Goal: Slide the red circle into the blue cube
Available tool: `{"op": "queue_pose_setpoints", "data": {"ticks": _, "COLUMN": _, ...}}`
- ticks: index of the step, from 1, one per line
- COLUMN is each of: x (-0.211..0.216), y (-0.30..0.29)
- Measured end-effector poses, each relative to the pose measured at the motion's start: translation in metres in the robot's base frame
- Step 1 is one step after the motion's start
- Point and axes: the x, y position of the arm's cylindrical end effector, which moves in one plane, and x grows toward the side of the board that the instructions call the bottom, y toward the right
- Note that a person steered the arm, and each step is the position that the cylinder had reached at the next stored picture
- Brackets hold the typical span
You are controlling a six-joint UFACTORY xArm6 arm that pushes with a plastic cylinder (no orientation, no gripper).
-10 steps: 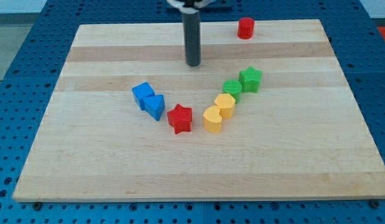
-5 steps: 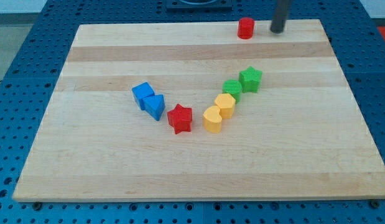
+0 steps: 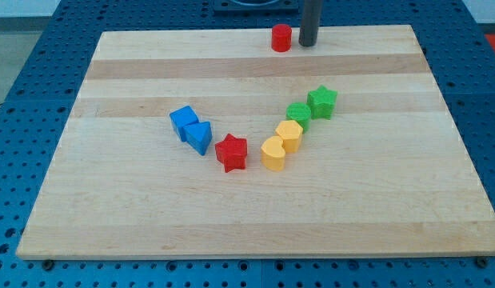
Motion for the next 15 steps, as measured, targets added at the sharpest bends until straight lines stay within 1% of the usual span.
{"op": "queue_pose_setpoints", "data": {"ticks": 1, "x": -0.011, "y": -0.035}}
{"op": "queue_pose_setpoints", "data": {"ticks": 2, "x": 0.000, "y": -0.064}}
{"op": "queue_pose_setpoints", "data": {"ticks": 3, "x": 0.002, "y": -0.066}}
{"op": "queue_pose_setpoints", "data": {"ticks": 5, "x": 0.026, "y": -0.127}}
{"op": "queue_pose_setpoints", "data": {"ticks": 6, "x": 0.012, "y": -0.127}}
{"op": "queue_pose_setpoints", "data": {"ticks": 7, "x": 0.020, "y": -0.148}}
{"op": "queue_pose_setpoints", "data": {"ticks": 8, "x": 0.061, "y": -0.183}}
{"op": "queue_pose_setpoints", "data": {"ticks": 9, "x": 0.073, "y": -0.193}}
{"op": "queue_pose_setpoints", "data": {"ticks": 10, "x": 0.073, "y": -0.171}}
{"op": "queue_pose_setpoints", "data": {"ticks": 11, "x": 0.084, "y": -0.176}}
{"op": "queue_pose_setpoints", "data": {"ticks": 12, "x": 0.108, "y": -0.213}}
{"op": "queue_pose_setpoints", "data": {"ticks": 13, "x": 0.114, "y": -0.227}}
{"op": "queue_pose_setpoints", "data": {"ticks": 14, "x": 0.114, "y": -0.225}}
{"op": "queue_pose_setpoints", "data": {"ticks": 15, "x": 0.130, "y": -0.239}}
